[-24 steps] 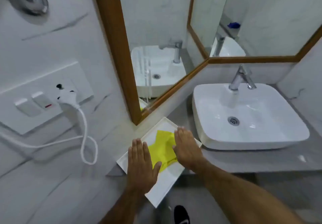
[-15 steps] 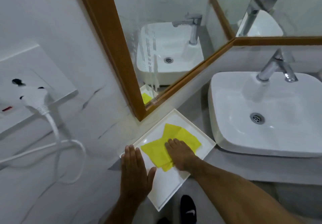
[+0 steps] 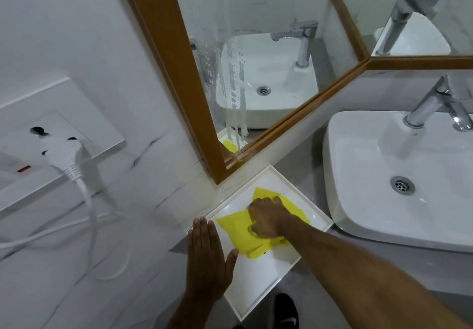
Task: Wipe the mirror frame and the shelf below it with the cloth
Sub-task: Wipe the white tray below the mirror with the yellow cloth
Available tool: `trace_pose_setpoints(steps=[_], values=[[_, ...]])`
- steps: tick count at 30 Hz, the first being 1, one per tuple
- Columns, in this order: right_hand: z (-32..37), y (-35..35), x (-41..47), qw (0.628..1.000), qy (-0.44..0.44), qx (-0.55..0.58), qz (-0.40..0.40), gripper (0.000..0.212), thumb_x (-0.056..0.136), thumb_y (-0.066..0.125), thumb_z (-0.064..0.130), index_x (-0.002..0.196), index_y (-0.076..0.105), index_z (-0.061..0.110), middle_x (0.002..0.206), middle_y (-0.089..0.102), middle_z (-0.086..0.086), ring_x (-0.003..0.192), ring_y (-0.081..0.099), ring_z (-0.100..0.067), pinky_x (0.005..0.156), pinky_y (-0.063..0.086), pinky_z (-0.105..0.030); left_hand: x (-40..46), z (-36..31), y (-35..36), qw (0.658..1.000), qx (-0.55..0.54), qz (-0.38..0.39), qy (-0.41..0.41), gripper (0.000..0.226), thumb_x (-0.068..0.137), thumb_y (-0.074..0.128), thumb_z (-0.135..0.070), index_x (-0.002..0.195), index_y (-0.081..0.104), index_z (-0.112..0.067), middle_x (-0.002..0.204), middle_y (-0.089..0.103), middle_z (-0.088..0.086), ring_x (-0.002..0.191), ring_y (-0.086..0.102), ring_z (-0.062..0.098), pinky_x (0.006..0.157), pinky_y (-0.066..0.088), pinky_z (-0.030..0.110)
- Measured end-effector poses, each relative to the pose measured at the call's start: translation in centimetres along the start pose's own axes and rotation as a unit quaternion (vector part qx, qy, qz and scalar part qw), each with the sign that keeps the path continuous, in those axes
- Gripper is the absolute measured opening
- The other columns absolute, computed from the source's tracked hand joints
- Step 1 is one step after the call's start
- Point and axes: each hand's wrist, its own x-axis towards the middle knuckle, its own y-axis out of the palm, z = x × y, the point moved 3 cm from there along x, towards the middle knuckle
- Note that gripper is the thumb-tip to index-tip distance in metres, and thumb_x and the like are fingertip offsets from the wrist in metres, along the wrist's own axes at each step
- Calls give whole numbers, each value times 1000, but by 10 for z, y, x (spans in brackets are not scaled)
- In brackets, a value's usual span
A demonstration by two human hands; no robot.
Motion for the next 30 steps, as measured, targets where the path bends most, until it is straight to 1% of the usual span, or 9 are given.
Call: trace_pose_setpoints(steps=[3, 7, 10, 14, 18, 21, 24, 27, 30], values=[[-1, 2, 2, 999, -4, -47, 12, 62, 67, 69, 32, 125, 50, 18, 118, 59, -8, 108, 55, -34, 96, 37, -49, -2, 2, -3, 1000, 5, 4, -5, 87, 101, 24, -62, 148, 33, 11, 155, 34, 34, 145, 31, 50, 117, 23, 56], [4, 0, -3, 997, 4, -56, 53, 39, 83, 61, 26, 120, 58, 17, 123, 62, -7, 118, 56, -31, 107, 30, -52, -4, 3, -11, 1000, 8, 10, -4, 85, 100, 26, -60, 147, 37, 10, 154, 37, 33, 144, 33, 49, 117, 25, 57], [11, -18, -6, 996, 16, -27, 88, 43, 77, 70, 28, 116, 63, 12, 118, 64, -10, 111, 60, -33, 92, 44, -41, -5, 4, -16, 1000, 9, 7, -6, 83, 100, 29, -59, 146, 39, 10, 154, 37, 32, 145, 33, 49, 117, 26, 58], [13, -40, -3, 976, 36, 56, 210, 35, 70, 76, 20, 102, 70, 4, 107, 69, -17, 102, 66, -35, 87, 55, -39, -4, 5, -22, 1000, 12, 0, -12, 82, 101, 28, -58, 145, 40, 10, 153, 38, 34, 144, 34, 50, 117, 26, 60], [17, -60, -2, 934, 71, 64, 346, 46, 70, 73, 18, 113, 65, 3, 117, 63, -20, 98, 61, -39, 93, 52, -49, -4, 9, -22, 1000, 15, -2, -17, 82, 97, 36, -59, 145, 41, 7, 152, 40, 33, 142, 37, 51, 116, 25, 59], [19, -49, -1, 952, 76, 71, 288, 52, 73, 73, 21, 122, 60, 9, 126, 61, -15, 106, 59, -35, 98, 46, -48, -5, 9, -17, 1000, 15, 1, -21, 83, 96, 34, -62, 146, 41, 4, 152, 41, 31, 141, 38, 50, 117, 25, 58], [19, -26, -11, 995, 8, -31, 92, 63, 72, 65, 33, 130, 49, 14, 127, 51, -12, 114, 50, -34, 97, 38, -47, -7, 11, -12, 1000, 12, -1, -12, 83, 95, 34, -63, 147, 38, 2, 154, 40, 29, 142, 38, 49, 118, 23, 57], [17, 13, -30, 997, -26, -45, -52, 58, 77, 47, 40, 126, 53, 8, 129, 55, -16, 113, 53, -38, 96, 39, -48, -8, 12, -7, 1000, 14, 0, -4, 83, 97, 31, -64, 148, 35, 2, 153, 41, 30, 141, 38, 49, 117, 26, 58], [12, 52, -46, 997, -2, -61, -48, 67, 88, 36, 51, 140, 50, 10, 150, 46, -17, 134, 47, -40, 101, 39, -63, -7, 13, -2, 1000, 12, 0, -2, 82, 99, 28, -63, 149, 34, 2, 153, 40, 30, 142, 38, 49, 117, 24, 56]])
